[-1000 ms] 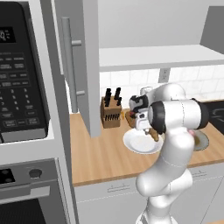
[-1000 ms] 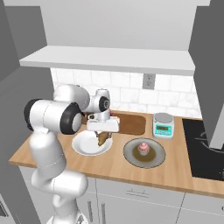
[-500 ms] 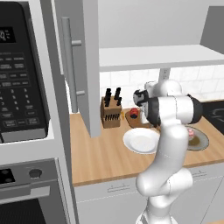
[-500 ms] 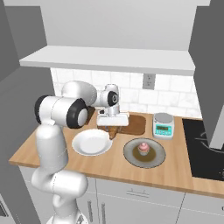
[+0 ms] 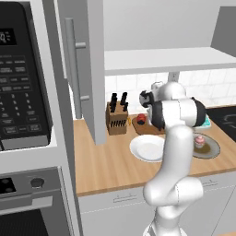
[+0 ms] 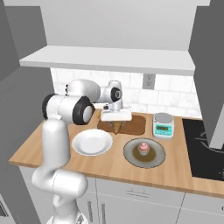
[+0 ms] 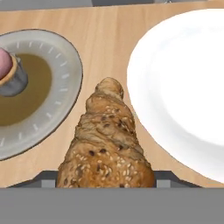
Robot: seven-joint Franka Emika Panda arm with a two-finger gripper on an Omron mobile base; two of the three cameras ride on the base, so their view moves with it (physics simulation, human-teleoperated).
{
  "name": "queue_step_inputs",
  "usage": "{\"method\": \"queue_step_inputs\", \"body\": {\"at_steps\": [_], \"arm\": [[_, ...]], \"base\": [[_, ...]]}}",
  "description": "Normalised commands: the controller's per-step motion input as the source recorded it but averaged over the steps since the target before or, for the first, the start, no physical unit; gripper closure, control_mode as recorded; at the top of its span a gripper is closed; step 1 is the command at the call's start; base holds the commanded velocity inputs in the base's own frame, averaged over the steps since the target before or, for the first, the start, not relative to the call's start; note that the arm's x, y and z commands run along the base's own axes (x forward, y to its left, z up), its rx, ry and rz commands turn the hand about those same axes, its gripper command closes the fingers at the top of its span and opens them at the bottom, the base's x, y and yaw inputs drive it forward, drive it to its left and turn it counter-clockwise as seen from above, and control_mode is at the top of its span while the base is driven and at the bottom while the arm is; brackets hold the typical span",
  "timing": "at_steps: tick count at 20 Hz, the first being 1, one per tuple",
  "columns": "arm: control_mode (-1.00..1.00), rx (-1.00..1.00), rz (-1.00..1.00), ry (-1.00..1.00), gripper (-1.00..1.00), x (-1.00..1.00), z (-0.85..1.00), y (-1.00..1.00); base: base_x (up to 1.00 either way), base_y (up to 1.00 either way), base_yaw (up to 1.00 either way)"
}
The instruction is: From the different types of pastries on the counter, select a croissant and place it on the cutting board. Then retrieve a jar of jam from the cabinet and place it alongside the croissant on the cutting board.
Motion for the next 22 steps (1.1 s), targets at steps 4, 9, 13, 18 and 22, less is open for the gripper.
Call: {"method": "queue_step_inputs", "body": {"at_steps": [4, 9, 13, 18, 22], "arm": [[-1.0, 0.0, 0.0, 0.0, 1.0, 0.47, 0.0, -0.04], [-1.0, 0.03, 0.0, 0.0, 1.0, 0.48, 0.0, -0.05], [-1.0, 0.01, 0.0, 0.0, 1.0, 0.53, 0.0, -0.02], [-1.0, 0.01, 0.0, 0.0, 1.0, 0.58, 0.0, 0.0], [-1.0, 0.02, 0.0, 0.0, 1.0, 0.04, 0.0, -0.01]], "base": [[0.0, 0.0, 0.0], [0.0, 0.0, 0.0], [0.0, 0.0, 0.0], [0.0, 0.0, 0.0], [0.0, 0.0, 0.0]]}}
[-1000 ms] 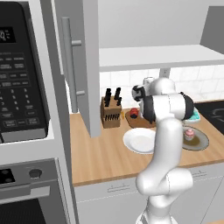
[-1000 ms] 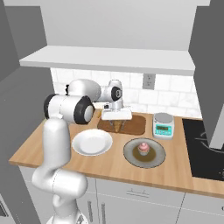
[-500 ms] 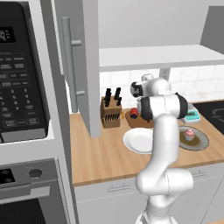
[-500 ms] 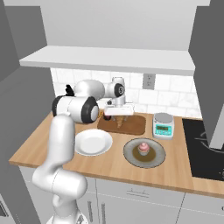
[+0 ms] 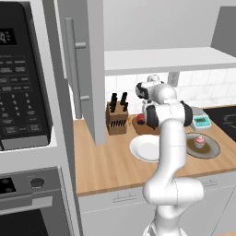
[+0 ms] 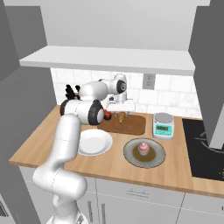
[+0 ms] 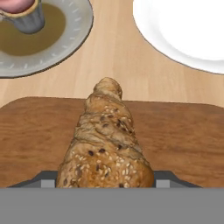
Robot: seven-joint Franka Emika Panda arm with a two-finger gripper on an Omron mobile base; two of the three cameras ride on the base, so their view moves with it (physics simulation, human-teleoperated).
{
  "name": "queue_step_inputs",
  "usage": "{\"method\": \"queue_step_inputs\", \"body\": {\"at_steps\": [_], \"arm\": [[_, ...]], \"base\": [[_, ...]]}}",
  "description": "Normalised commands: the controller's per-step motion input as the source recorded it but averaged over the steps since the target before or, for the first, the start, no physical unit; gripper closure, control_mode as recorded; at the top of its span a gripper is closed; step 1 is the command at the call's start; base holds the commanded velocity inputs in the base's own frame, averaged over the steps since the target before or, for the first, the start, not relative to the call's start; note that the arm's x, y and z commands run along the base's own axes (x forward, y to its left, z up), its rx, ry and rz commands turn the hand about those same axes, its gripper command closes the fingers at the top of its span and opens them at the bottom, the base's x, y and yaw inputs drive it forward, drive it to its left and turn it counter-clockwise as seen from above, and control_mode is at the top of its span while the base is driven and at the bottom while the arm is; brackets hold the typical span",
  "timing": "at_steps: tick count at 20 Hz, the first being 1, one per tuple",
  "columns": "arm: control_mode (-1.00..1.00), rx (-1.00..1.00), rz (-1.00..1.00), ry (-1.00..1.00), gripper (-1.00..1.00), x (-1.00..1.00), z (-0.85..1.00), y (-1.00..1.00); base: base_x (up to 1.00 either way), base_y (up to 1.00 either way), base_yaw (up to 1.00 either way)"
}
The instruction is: From the different types of pastries on the counter, select a croissant and place it on the cutting board. Then retrieve a jar of jam from the cabinet and place it alongside the croissant on the cutting board.
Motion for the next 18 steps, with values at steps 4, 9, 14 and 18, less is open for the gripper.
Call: {"method": "queue_step_inputs", "body": {"at_steps": [4, 9, 14, 18], "arm": [[-1.0, 0.04, 0.0, 0.01, 1.0, 0.01, -0.23, -0.01], [-1.0, 0.04, 0.0, 0.01, 1.0, 0.0, -0.32, 0.0], [-1.0, 0.05, 0.0, 0.0, 1.0, 0.06, -0.21, 0.0], [-1.0, 0.05, 0.0, 0.0, -1.0, 0.02, -0.21, 0.0]], "base": [[0.0, 0.0, 0.0], [0.0, 0.0, 0.0], [0.0, 0.0, 0.0], [0.0, 0.0, 0.0]]}}
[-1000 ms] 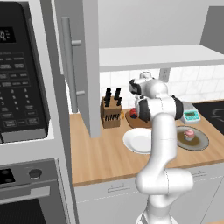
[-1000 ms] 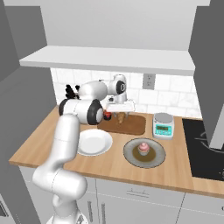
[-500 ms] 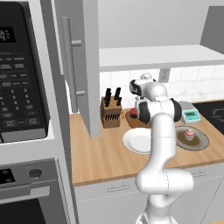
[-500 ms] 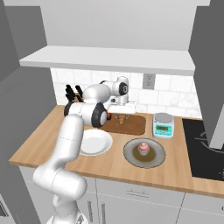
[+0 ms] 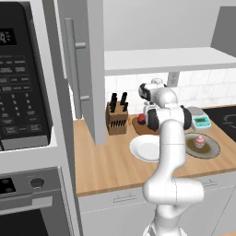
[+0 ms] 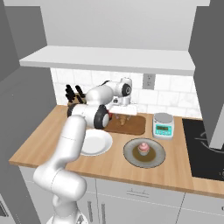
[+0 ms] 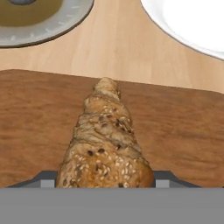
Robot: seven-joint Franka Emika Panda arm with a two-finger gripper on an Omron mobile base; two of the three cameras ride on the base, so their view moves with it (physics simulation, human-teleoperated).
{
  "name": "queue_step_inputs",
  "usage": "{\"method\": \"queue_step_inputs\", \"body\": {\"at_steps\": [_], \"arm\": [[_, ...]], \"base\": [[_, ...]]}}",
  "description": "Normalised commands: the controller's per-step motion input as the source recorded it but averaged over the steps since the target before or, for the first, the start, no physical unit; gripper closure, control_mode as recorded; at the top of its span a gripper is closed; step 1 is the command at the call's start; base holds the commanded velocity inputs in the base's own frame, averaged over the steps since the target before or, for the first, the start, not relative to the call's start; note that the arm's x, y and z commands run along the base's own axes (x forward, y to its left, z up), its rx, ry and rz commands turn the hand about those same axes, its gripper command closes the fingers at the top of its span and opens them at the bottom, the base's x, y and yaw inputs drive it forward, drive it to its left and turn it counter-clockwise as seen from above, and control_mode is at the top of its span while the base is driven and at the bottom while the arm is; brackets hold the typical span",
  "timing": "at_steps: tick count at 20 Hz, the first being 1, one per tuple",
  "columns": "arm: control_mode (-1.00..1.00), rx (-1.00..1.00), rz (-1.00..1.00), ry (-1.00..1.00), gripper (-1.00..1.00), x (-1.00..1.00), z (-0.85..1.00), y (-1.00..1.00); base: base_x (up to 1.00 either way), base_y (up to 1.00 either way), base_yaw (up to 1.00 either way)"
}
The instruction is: From the different types of pastries on the counter, select a croissant and place it on the cutting board. Then retrieve a jar of jam from the cabinet and place it alongside the croissant on the cutting board.
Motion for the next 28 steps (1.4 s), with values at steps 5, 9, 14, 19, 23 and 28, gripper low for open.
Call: {"method": "queue_step_inputs", "body": {"at_steps": [5, 9, 14, 19, 23, 28], "arm": [[-1.0, 0.03, 0.0, 0.0, -1.0, -0.01, -0.06, 0.0], [-1.0, 0.0, 0.0, 0.0, -1.0, 0.0, 0.24, 0.0], [-1.0, 0.0, 0.01, -0.04, -1.0, 0.0, 0.13, 0.0], [-1.0, 0.0, 0.01, -0.07, -1.0, -0.32, 0.05, 0.0], [-1.0, 0.0, 0.0, -0.11, -1.0, -0.77, 0.03, 0.0], [-1.0, 0.0, 0.0, -0.1, -1.0, -0.98, 0.0, 0.0]], "base": [[0.0, 0.0, 0.0], [0.0, 0.0, 0.0], [0.0, 0.0, 0.0], [0.0, 0.0, 0.0], [0.0, 0.0, 0.0], [0.0, 0.0, 0.0]]}}
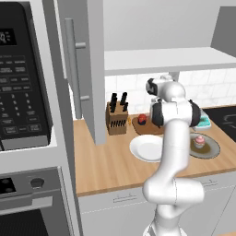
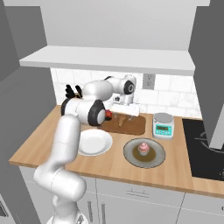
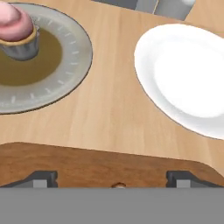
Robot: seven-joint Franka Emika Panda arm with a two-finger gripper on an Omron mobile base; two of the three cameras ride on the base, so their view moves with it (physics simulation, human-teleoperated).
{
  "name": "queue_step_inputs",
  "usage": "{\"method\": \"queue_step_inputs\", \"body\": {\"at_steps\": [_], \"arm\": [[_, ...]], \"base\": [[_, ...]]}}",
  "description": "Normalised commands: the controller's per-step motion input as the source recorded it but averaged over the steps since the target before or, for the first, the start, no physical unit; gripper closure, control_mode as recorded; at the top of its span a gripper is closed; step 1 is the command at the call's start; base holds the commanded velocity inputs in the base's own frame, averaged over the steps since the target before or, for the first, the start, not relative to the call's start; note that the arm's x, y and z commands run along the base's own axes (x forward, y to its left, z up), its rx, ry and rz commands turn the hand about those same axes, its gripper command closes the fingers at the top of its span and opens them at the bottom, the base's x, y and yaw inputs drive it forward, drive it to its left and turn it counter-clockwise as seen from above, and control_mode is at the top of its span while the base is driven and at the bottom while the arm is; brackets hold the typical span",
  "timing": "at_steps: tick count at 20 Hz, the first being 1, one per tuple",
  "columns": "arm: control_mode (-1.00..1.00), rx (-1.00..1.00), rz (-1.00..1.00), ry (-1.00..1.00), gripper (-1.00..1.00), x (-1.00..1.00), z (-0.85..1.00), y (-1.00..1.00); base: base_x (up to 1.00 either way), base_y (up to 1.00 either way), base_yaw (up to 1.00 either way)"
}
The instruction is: From the different types of pastries on the counter, select a croissant and place it on the cutting board. Then retrieve a jar of jam from the cabinet and place it alongside the croissant on the cutting board.
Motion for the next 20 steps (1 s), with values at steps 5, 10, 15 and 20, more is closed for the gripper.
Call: {"method": "queue_step_inputs", "body": {"at_steps": [5, 10, 15, 20], "arm": [[-1.0, 0.0, 0.0, -0.13, -1.0, -1.0, 0.0, 0.0], [-1.0, 0.0, 0.0, -0.15, -1.0, -0.96, 0.01, 0.0], [-1.0, 0.0, 0.0, -0.09, -1.0, -0.48, 0.57, -0.06], [-1.0, 0.0, 0.0, 0.17, -1.0, -0.78, 0.8, -0.27]], "base": [[0.0, 0.0, 0.0], [0.0, 0.0, 0.0], [0.0, 0.0, 0.0], [0.0, 0.0, 0.0]]}}
